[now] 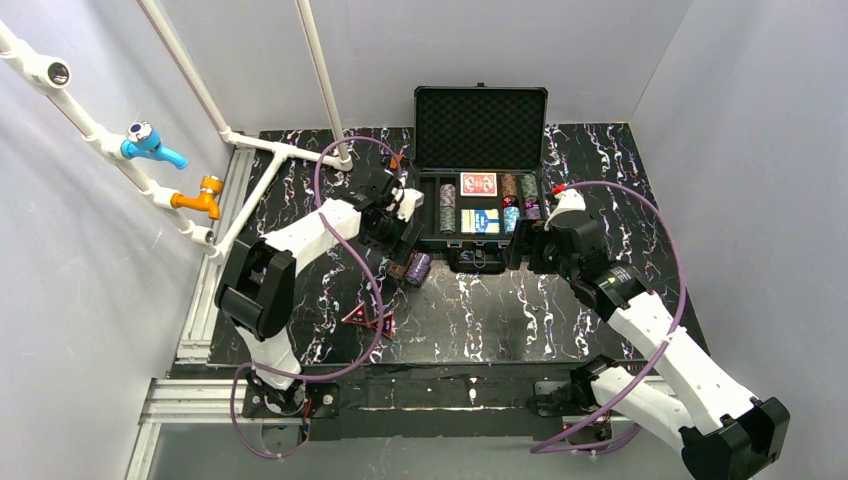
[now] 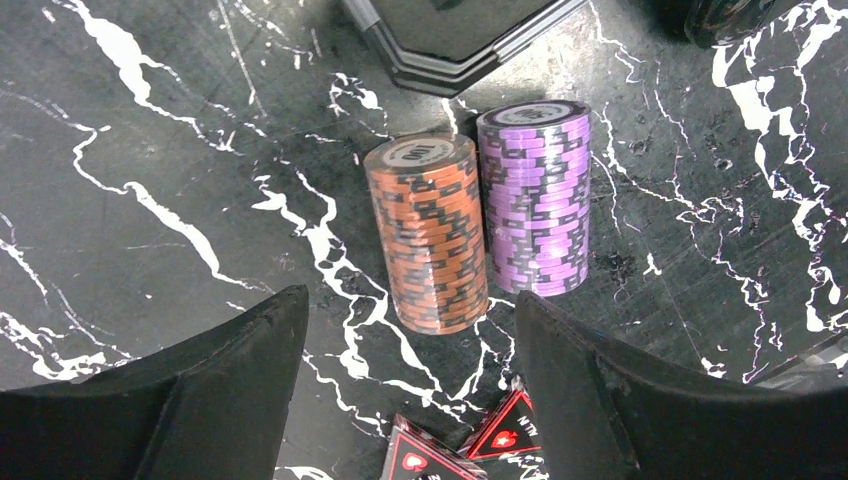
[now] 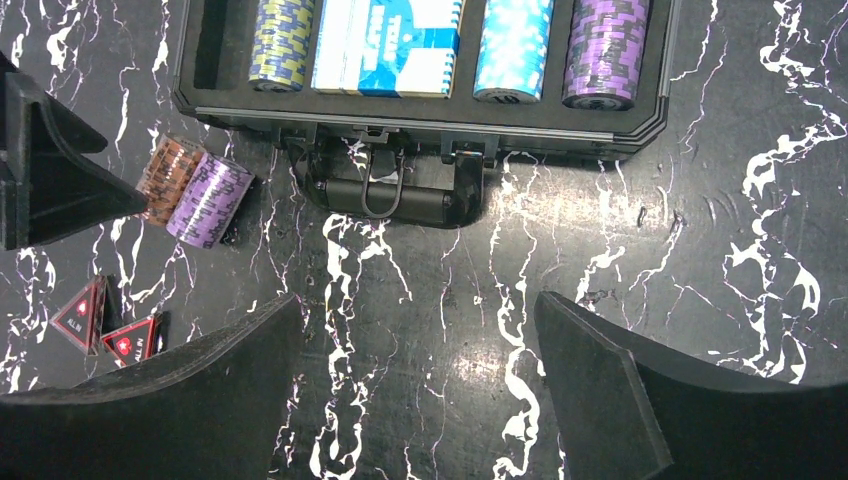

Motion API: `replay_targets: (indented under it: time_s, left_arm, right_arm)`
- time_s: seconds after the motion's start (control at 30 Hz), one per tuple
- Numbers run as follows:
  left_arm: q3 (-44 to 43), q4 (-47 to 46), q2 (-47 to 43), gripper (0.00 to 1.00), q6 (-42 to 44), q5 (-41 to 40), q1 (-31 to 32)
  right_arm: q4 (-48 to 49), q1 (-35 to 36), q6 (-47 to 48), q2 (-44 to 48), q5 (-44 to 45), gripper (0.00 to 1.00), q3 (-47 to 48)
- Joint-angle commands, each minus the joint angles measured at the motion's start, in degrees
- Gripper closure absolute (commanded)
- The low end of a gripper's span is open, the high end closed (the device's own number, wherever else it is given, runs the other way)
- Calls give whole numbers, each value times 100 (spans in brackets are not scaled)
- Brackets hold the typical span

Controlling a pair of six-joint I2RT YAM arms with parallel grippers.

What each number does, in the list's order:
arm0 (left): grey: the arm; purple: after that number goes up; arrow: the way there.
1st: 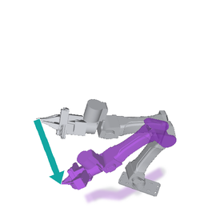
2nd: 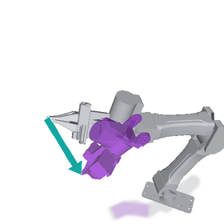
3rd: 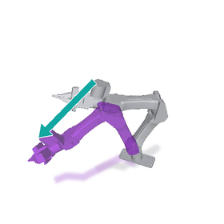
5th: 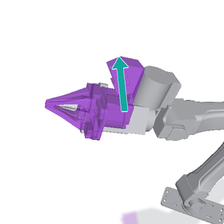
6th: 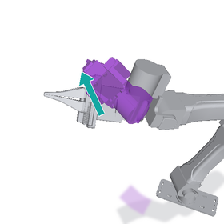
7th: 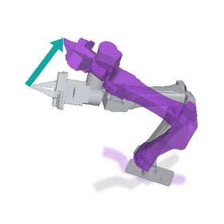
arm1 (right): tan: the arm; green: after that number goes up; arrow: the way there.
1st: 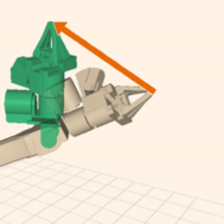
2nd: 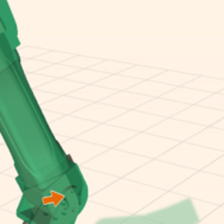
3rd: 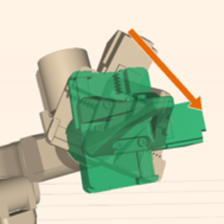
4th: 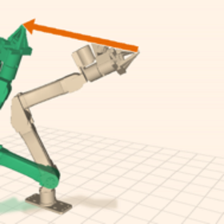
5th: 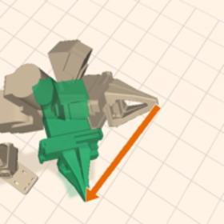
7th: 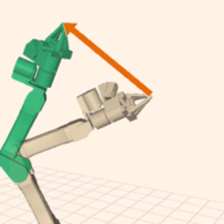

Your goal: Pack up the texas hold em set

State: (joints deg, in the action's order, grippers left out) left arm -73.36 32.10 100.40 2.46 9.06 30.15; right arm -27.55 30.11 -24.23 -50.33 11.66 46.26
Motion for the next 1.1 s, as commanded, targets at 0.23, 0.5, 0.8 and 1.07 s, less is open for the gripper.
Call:
replay_targets:
  time_s: [0.23, 0.5, 0.8, 1.07]
  left_arm:
    - [-348, 298, 400, 31, 80, -108, 205]
    - [-362, 377, 599, 36, 119, -176, 233]
    - [-350, 413, 756, 37, 153, -380, 274]
    - [-351, 420, 810, 62, 152, -431, 295]
  right_arm:
    - [80, -5, -73, 117, -23, 6, -9]
    - [101, -5, -82, 123, -21, 6, -55]
    - [131, -5, -91, 112, -43, 6, -107]
    - [119, -5, -91, 141, -54, 6, -143]
